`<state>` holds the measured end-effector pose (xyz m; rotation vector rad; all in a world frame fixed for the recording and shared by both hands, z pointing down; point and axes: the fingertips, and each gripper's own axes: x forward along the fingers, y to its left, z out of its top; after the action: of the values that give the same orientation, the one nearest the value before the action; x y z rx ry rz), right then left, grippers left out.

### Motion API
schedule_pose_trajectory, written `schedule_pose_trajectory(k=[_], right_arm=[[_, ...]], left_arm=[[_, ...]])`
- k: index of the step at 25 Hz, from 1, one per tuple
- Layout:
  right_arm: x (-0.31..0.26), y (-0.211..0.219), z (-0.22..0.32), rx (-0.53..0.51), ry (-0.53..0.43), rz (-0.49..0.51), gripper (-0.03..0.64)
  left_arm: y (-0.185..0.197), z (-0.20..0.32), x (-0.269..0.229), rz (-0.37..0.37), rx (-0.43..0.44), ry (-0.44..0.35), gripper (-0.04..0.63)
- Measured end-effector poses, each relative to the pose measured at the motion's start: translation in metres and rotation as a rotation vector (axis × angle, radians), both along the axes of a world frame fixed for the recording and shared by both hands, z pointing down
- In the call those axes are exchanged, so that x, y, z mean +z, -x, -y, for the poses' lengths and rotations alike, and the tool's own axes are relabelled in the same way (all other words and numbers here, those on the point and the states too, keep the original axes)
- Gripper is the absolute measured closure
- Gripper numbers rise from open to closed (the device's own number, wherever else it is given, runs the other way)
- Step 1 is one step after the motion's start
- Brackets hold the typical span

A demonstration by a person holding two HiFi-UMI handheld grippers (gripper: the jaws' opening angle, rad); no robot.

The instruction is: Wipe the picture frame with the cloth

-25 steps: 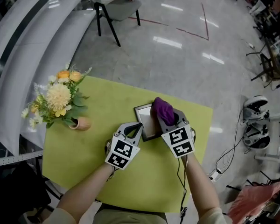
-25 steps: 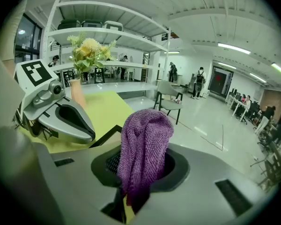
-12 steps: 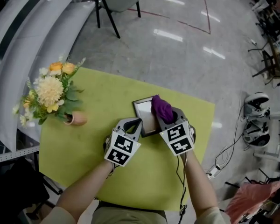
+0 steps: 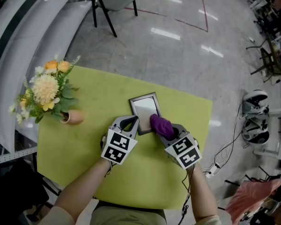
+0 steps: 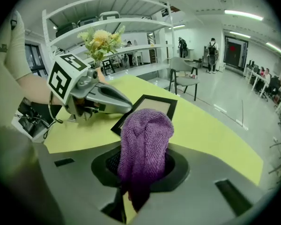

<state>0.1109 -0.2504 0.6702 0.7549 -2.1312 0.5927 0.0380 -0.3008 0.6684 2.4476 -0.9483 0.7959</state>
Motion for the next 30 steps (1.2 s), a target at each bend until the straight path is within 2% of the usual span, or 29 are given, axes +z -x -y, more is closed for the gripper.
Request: schedule_pose_trajectory(k=[3,6,9,11,14,19,23,27,30], right_arm=[[-0.011,0.000,-0.002,0.029,0.005,0.039,0.528],[-0.038,0.005,0.026,0.147,-0.128,0.136,0.526],[-0.055,0.015,0.058,0.214,-0.247,0.184,0.527],[-0.053,0.022,0.075,0.222,-0.278,0.166,0.526],[-0.032,0.031,0.092,0.189,-0.280,0.062,0.526],[0.000,0.037,0.084,0.127,-0.211,-0.037,0.526],[0.004,0.032,0.064,0.113,-0.133,-0.043,0.528],[0.006,0.027,0.033,0.049,-0.026,-0.071,0.528],[0.005,0.025,0.010,0.026,0.038,-0.047,0.531]], left_arm=[[-0.001,0.000,0.000,-0.005,0.001,0.007,0.588],[-0.001,-0.001,0.000,-0.007,0.003,0.010,0.588],[-0.001,-0.001,-0.001,-0.012,0.005,0.020,0.588],[-0.003,0.000,-0.002,-0.013,0.008,0.015,0.589],[-0.004,0.000,-0.002,-0.010,0.010,-0.005,0.589],[-0.003,0.000,-0.004,0.001,0.010,-0.013,0.589],[-0.002,0.000,-0.002,-0.007,0.008,0.001,0.588],[-0.001,0.000,-0.002,-0.017,0.012,0.025,0.589],[-0.002,0.000,-0.002,-0.020,0.026,0.037,0.589]])
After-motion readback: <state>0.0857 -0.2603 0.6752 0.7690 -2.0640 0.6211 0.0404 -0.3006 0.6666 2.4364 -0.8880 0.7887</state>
